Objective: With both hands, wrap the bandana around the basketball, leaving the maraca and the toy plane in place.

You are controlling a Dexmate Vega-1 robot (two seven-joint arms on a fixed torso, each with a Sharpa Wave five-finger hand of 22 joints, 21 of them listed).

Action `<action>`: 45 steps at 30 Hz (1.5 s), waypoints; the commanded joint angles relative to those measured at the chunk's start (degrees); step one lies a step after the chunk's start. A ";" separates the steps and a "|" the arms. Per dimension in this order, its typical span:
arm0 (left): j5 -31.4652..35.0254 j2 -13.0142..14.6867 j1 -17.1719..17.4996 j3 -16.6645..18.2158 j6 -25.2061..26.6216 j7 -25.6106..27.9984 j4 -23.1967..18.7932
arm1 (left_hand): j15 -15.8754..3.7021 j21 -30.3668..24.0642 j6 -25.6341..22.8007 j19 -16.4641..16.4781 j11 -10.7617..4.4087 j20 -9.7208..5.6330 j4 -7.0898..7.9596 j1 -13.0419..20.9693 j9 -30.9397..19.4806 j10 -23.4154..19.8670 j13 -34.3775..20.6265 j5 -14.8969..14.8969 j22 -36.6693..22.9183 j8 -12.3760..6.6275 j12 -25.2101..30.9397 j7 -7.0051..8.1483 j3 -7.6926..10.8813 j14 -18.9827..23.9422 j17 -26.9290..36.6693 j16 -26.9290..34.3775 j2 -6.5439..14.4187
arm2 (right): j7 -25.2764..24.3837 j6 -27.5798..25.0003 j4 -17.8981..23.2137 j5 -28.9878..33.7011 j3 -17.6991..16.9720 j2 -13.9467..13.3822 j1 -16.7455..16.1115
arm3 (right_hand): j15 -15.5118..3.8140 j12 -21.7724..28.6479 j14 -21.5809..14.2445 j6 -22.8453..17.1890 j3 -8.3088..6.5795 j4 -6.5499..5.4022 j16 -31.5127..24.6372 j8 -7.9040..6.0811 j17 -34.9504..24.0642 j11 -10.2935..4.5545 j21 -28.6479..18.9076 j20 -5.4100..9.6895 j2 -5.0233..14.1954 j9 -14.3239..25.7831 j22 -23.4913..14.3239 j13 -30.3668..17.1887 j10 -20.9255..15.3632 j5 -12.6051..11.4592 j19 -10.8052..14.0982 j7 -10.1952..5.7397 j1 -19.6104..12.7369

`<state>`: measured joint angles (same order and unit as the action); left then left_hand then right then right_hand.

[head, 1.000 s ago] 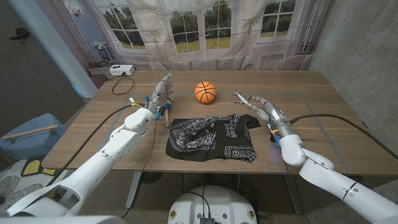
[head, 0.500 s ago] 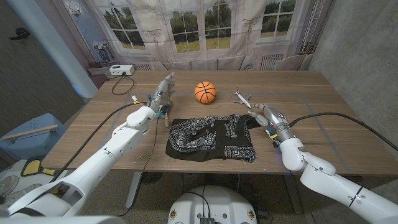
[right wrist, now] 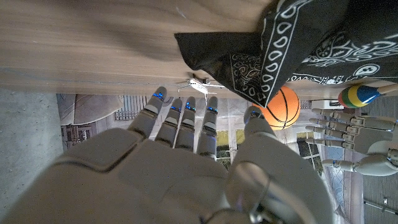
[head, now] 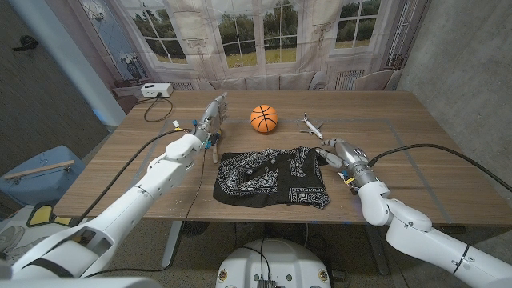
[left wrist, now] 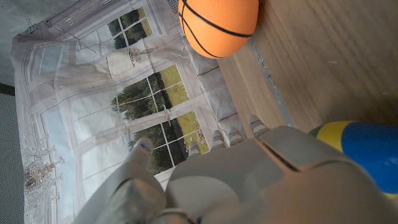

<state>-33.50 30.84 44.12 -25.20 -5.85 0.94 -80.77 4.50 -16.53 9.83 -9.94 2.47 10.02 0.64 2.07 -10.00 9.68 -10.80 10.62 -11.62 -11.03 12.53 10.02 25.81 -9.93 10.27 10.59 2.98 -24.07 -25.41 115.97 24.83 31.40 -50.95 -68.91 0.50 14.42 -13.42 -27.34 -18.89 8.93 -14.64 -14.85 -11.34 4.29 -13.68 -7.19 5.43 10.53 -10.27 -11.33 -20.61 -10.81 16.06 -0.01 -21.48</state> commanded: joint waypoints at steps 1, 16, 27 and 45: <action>-0.09 -0.84 -1.87 -0.58 -0.25 -1.70 2.65 | 0.47 0.05 1.28 -3.98 0.27 0.58 0.23 0.08 -0.23 3.70 -0.25 0.48 -0.08 0.20 -0.19 -0.42 -0.13 -6.99 0.10 -0.08 0.32 | 2.27 -5.26 3.15 5.03 2.90 -0.51 0.13 | -0.07 0.39 -0.72 -1.04 0.15 -0.22 -0.30 -0.40 -0.25 -0.01 -0.16 0.03 -0.32 0.31 -0.27 -0.26 -0.81 0.16 0.51 0.09 0.11; -0.48 -0.51 -1.95 -0.21 -0.24 -2.15 3.01 | 0.43 0.16 1.36 -4.03 0.18 0.63 0.30 0.13 -0.24 3.93 -0.26 0.49 -0.10 0.27 -0.30 -0.42 -0.16 -7.09 0.10 -0.03 0.40 | 10.30 -10.84 6.03 5.29 4.35 -0.93 2.03 | -0.60 -0.95 0.31 0.22 0.00 0.18 0.80 1.25 -0.21 -0.42 0.36 0.09 -1.62 0.32 -0.24 -0.27 0.46 -0.05 0.62 -0.54 -1.82; -0.55 -0.85 -2.69 -0.50 -0.95 -3.56 4.47 | 0.46 0.23 1.37 -4.03 0.20 0.67 0.35 0.20 -0.24 3.96 -0.28 0.51 -0.11 0.30 -0.31 -0.52 -0.13 -7.10 0.10 0.01 0.56 | 11.14 -17.91 7.62 14.16 9.13 -0.97 3.24 | -0.21 -2.30 1.75 2.39 1.97 -0.12 1.71 2.94 -0.54 -1.01 1.17 -0.45 -4.30 0.41 -0.27 -0.41 2.76 -1.27 -0.27 -0.79 -0.30; -0.85 0.16 -1.25 0.03 -0.04 -2.53 2.43 | 0.43 0.30 1.48 -3.91 0.24 0.64 0.43 0.26 -0.25 4.10 -0.29 0.52 -0.13 0.36 -0.36 -0.43 -0.16 -7.20 0.09 0.03 0.64 | -4.23 -3.56 -2.41 14.31 9.21 3.87 2.81 | -6.95 -0.38 -8.20 -14.69 -3.89 0.09 -1.61 -2.81 -1.23 -6.51 -0.85 3.67 1.02 0.89 -0.38 -0.54 -7.74 -3.20 9.97 -1.72 -24.08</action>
<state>-34.21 30.29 41.87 -25.56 -6.62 -2.31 -76.96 4.61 -16.42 9.83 -9.94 2.46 10.02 0.88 2.07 -10.00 9.68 -10.80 10.62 -11.61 -10.76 12.31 10.02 25.57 -9.81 10.26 10.60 2.98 -15.82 -40.40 119.18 40.84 41.91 -49.60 -64.92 -2.38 13.33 -18.80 -34.89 -22.38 9.74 -14.84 -15.29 -11.81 -1.11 -13.96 -4.53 4.06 11.08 -10.26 -11.61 -24.64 -14.43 23.87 -2.30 -42.95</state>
